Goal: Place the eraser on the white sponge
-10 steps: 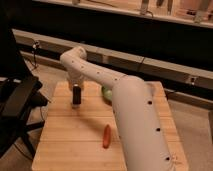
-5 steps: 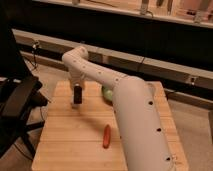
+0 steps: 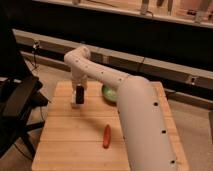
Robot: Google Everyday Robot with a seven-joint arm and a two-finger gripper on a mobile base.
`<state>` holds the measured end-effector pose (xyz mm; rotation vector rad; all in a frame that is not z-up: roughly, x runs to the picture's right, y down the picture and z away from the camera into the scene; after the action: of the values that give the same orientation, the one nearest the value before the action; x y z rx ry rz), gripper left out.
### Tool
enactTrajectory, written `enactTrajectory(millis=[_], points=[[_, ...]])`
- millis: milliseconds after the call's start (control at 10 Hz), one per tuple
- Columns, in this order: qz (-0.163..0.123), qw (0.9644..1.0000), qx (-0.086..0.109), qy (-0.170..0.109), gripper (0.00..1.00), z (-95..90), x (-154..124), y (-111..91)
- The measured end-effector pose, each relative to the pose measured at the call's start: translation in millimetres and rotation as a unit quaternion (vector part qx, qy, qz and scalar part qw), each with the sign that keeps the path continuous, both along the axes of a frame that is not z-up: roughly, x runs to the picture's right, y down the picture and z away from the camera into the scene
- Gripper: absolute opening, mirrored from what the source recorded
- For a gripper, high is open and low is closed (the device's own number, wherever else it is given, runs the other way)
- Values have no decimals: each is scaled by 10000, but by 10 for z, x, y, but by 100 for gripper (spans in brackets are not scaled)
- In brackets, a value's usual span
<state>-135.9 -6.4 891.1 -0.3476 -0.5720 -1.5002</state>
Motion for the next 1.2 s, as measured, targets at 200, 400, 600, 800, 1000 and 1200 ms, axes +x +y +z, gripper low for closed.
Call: enactTrajectory(millis=[200, 400, 600, 800, 1000, 1200], points=[[162, 9998, -28, -152, 0, -111, 44, 35], [371, 9991, -27, -227, 0, -221, 225, 23], [531, 9982, -28, -289, 0, -354, 333, 0], [633, 9977, -43, -246, 0, -424, 490, 10], [680, 9974, -75, -205, 0, -470, 517, 58], [784, 9969, -82, -66, 0, -515, 667, 102]])
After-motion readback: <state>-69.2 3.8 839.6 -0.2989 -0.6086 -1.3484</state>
